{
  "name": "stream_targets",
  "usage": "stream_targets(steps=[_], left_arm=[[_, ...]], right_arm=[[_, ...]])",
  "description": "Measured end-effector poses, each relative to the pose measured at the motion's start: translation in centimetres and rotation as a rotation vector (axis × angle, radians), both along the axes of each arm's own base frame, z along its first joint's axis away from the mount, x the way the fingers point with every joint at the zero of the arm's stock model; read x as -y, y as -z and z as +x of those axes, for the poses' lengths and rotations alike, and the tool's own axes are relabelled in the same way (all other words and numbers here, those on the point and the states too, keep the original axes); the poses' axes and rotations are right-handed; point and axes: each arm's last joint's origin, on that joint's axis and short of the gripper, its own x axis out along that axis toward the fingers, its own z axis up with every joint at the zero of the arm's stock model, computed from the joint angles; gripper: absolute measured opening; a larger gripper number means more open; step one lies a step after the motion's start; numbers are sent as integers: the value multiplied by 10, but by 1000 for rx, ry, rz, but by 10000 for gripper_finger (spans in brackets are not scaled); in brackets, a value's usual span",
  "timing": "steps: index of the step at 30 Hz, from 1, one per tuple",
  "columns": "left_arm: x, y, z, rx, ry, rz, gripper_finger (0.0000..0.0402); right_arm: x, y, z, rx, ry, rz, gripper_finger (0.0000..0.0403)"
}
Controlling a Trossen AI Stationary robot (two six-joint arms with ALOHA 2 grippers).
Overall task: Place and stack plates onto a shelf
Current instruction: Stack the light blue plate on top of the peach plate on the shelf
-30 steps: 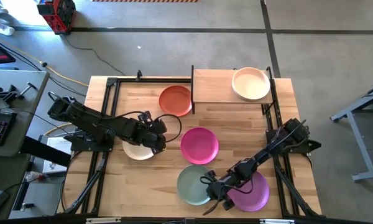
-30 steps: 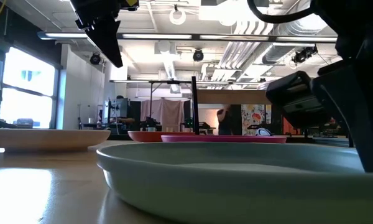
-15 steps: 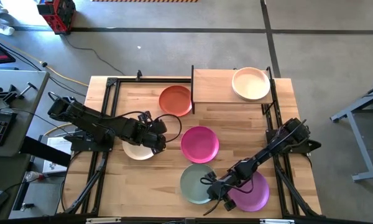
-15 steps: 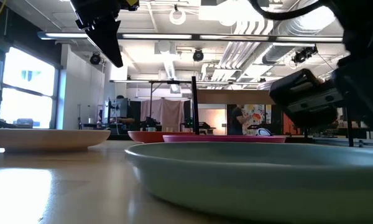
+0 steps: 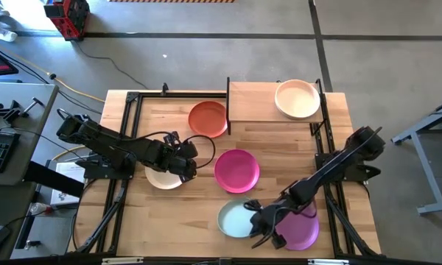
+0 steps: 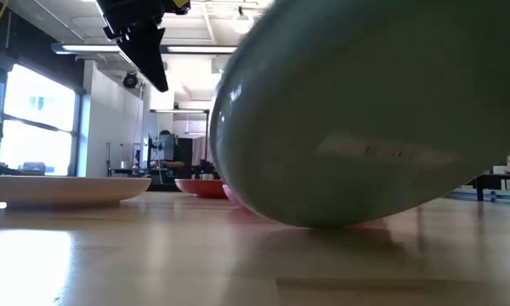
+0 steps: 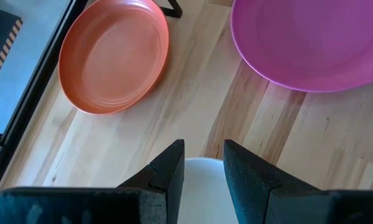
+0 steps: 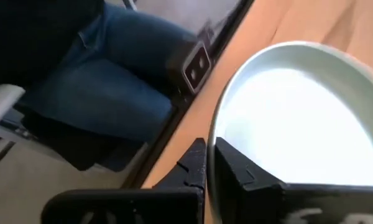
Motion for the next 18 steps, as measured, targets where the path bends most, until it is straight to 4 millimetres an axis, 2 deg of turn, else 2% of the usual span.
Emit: stream_targets(steps=[9,18], left_arm=[[1,0,0,-6,9,-31,101],[1,0,0,-8,10,-32,101]], right_arm=[[20,-51,-21,102,87,-6,0],[49,-95,-49,262,210,-131,0]])
